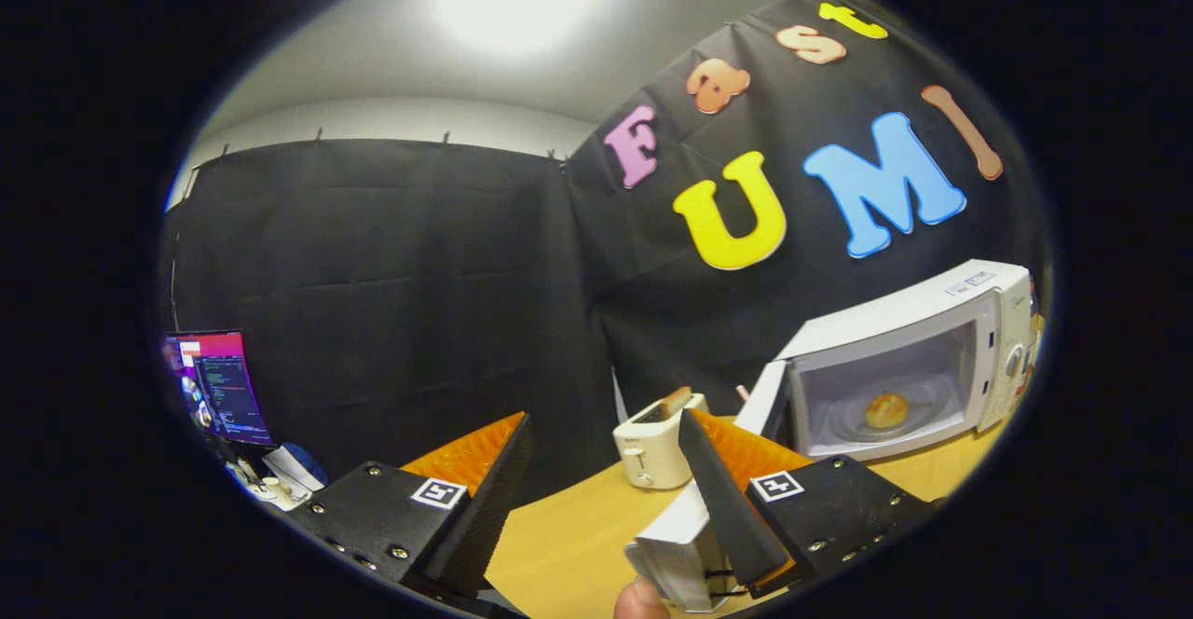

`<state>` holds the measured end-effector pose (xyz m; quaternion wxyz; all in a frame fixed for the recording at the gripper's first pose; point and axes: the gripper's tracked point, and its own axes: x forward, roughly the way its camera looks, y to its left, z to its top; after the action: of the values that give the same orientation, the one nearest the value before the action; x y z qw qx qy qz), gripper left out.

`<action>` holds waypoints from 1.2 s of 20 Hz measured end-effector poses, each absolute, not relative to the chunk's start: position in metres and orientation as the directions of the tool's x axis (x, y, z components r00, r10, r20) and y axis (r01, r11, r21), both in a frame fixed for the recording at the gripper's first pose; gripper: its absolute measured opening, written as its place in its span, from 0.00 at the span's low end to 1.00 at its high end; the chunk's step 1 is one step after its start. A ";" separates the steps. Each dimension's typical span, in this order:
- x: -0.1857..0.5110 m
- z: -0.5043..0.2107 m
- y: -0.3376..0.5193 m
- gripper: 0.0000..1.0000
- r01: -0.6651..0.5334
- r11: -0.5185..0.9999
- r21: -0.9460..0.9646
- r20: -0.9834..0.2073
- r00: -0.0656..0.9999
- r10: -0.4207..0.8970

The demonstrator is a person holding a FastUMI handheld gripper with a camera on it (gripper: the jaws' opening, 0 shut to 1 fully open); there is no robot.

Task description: Open the microwave, put the food inside, and close the microwave door.

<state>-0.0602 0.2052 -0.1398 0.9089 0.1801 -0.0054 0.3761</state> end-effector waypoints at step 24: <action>-0.060 -0.311 0.237 0.01 -0.611 0.789 0.066 -0.133 0.778 0.614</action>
<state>-0.0598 0.2366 -0.3108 0.9428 0.0094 0.0739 0.3250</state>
